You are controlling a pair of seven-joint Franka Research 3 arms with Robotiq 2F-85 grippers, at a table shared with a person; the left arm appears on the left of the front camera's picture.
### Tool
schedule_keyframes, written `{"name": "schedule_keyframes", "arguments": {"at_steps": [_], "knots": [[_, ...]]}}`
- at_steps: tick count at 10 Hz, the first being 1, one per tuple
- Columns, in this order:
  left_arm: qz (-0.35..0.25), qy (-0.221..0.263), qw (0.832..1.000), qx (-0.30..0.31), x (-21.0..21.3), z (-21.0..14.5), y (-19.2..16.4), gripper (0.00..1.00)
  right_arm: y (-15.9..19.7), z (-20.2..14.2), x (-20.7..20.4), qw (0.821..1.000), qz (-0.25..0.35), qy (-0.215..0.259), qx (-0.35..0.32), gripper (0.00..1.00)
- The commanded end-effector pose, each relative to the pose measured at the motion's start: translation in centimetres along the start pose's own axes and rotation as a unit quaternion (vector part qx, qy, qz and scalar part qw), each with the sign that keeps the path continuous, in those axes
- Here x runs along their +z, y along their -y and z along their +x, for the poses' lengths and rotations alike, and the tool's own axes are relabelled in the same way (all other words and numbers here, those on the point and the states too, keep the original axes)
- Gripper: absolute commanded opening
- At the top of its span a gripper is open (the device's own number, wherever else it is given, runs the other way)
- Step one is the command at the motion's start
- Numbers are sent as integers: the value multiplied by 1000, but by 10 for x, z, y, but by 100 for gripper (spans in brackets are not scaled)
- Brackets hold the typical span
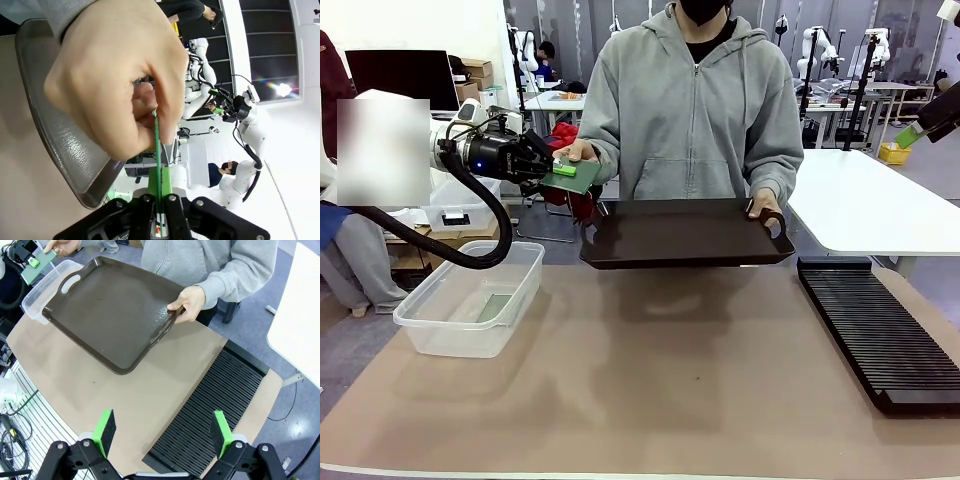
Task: Sort PCBs into racks and boxes based on the side picked up.
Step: If the short side of the Blank PCB is picked up, insert it into the PCB Rack ; if the long side is picked up, place it in the Organizing box.
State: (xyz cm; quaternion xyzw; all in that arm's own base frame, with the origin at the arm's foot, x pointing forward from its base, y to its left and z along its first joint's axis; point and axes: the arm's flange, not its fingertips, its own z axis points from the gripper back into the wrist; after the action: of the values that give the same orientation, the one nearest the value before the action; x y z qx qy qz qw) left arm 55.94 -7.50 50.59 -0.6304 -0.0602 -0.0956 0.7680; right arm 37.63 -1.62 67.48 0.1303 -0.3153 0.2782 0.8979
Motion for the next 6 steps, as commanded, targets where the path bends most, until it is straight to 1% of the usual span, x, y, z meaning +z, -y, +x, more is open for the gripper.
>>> {"name": "schedule_keyframes", "arguments": {"at_steps": [1,6], "knots": [[0,0,1000,-1,0,0,0,0,0,-1,-1,1000,1,-1,0,100],[0,0,1000,-1,0,0,0,0,0,-1,-1,1000,1,-1,0,100]]}}
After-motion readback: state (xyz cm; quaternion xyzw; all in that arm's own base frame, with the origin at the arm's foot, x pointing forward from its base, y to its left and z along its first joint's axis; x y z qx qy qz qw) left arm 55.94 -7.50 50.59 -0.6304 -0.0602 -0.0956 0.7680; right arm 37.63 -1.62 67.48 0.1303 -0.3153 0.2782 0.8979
